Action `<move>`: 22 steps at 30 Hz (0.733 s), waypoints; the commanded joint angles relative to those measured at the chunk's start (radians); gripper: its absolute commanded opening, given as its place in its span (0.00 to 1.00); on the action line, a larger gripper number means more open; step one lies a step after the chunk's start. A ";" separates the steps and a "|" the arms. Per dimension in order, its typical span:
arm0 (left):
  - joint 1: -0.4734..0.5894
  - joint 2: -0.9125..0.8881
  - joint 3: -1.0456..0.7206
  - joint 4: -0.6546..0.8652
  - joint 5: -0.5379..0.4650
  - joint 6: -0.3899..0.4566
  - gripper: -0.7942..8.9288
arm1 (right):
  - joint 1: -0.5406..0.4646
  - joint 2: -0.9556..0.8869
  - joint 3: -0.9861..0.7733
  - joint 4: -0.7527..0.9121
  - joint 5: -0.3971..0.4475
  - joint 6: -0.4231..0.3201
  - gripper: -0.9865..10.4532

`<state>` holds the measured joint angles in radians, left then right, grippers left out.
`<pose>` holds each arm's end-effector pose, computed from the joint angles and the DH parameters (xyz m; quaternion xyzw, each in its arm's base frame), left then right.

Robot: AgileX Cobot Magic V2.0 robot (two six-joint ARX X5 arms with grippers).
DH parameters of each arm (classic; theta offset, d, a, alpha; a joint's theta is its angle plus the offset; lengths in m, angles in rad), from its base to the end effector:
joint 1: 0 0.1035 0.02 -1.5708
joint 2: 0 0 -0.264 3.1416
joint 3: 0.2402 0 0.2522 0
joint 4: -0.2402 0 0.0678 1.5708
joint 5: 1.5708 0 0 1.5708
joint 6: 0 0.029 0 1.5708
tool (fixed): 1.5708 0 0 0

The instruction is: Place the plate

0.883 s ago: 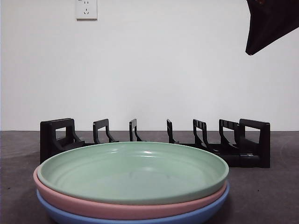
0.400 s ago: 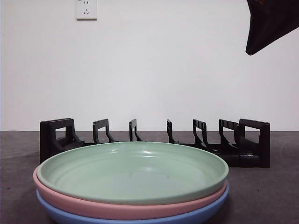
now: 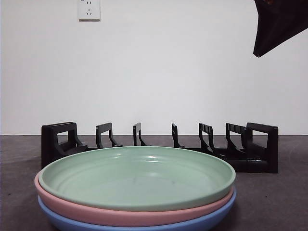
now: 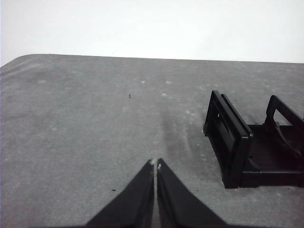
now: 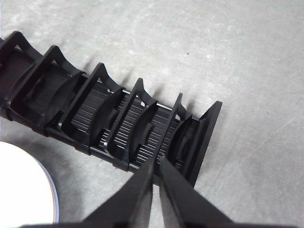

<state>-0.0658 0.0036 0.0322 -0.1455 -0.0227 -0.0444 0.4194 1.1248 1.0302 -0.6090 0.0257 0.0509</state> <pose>0.0951 -0.0056 0.1601 -0.0196 0.0588 -0.0202 0.9979 0.2099 0.0928 0.3156 -0.0526 0.3407 0.1750 0.9223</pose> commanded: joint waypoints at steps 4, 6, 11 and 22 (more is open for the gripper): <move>0.000 0.000 -0.019 0.011 0.004 -0.005 0.09 | -0.005 -0.085 -0.014 0.109 0.013 -0.138 0.11; 0.000 0.000 -0.019 0.011 0.004 -0.005 0.09 | -0.047 -0.173 -0.108 0.225 0.013 -0.174 0.11; 0.000 0.000 -0.019 0.011 0.004 -0.005 0.09 | -0.192 -0.427 -0.427 0.456 0.000 -0.136 0.11; 0.000 0.000 -0.019 0.011 0.004 -0.005 0.09 | -0.407 -0.966 -0.923 0.546 0.000 -0.111 0.11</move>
<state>-0.0658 0.0036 0.0322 -0.1459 -0.0227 -0.0444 0.0166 0.1833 0.1242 -0.0753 0.0269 -0.0742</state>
